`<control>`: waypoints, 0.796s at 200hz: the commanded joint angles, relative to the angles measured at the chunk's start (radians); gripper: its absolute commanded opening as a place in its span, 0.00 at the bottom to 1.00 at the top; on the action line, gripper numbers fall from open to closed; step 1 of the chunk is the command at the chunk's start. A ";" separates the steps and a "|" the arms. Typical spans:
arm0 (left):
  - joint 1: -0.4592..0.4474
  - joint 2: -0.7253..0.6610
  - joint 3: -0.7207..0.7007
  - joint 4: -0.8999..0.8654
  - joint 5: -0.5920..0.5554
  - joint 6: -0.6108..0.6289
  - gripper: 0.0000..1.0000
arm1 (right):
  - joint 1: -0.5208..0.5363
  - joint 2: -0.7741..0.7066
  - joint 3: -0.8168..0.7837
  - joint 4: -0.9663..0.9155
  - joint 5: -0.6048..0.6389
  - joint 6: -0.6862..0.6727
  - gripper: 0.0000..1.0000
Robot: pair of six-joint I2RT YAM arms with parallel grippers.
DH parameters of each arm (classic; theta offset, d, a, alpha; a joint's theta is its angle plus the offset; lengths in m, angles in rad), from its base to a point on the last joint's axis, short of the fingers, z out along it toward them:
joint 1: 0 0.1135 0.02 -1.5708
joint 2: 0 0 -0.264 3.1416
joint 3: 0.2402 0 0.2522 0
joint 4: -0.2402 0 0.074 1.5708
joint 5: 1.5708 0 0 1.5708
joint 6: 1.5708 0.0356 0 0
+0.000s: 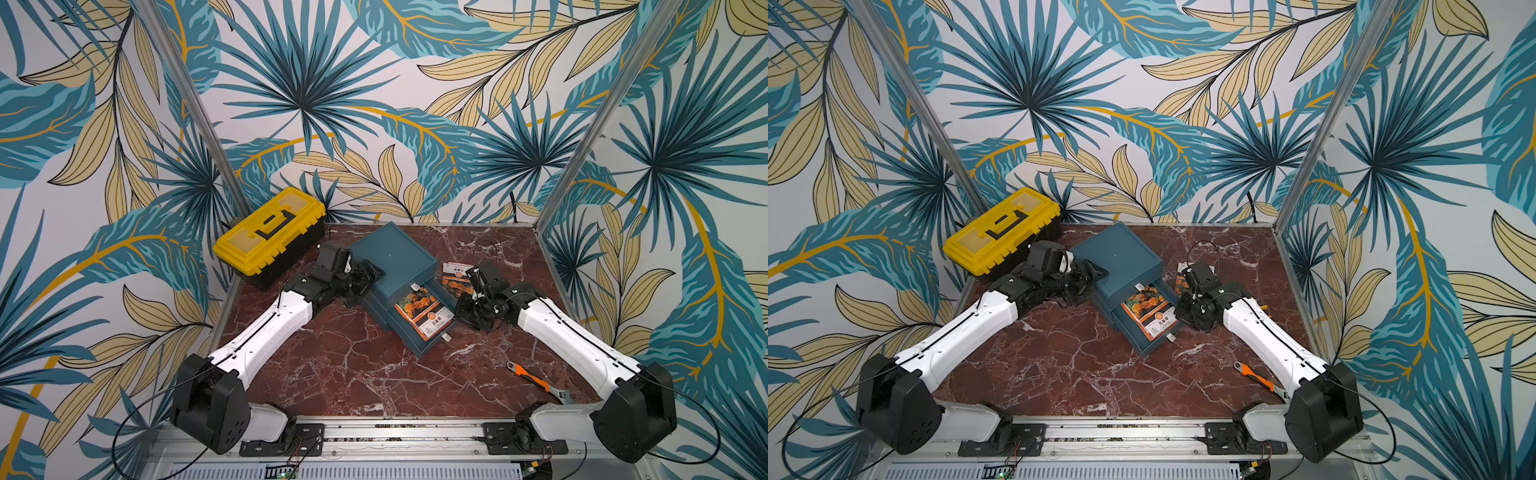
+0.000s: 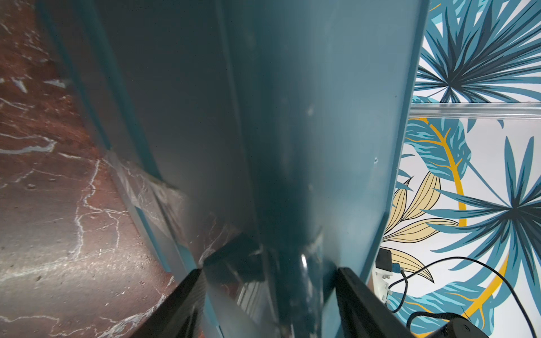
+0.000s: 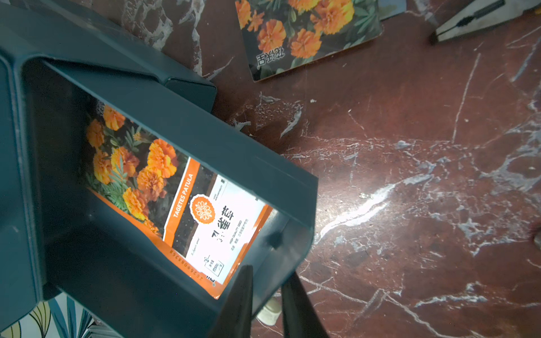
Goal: Take the seed bags out of the drawer
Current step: Adjust the drawer in the storage box.
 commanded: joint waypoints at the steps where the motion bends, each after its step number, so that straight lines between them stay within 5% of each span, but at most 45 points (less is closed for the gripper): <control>1: 0.004 0.011 -0.027 0.049 -0.001 -0.007 0.74 | -0.005 0.023 0.001 -0.002 -0.062 -0.033 0.18; 159: 0.005 -0.003 -0.059 0.079 -0.006 -0.020 0.74 | -0.043 0.049 0.081 -0.130 -0.192 -0.119 0.01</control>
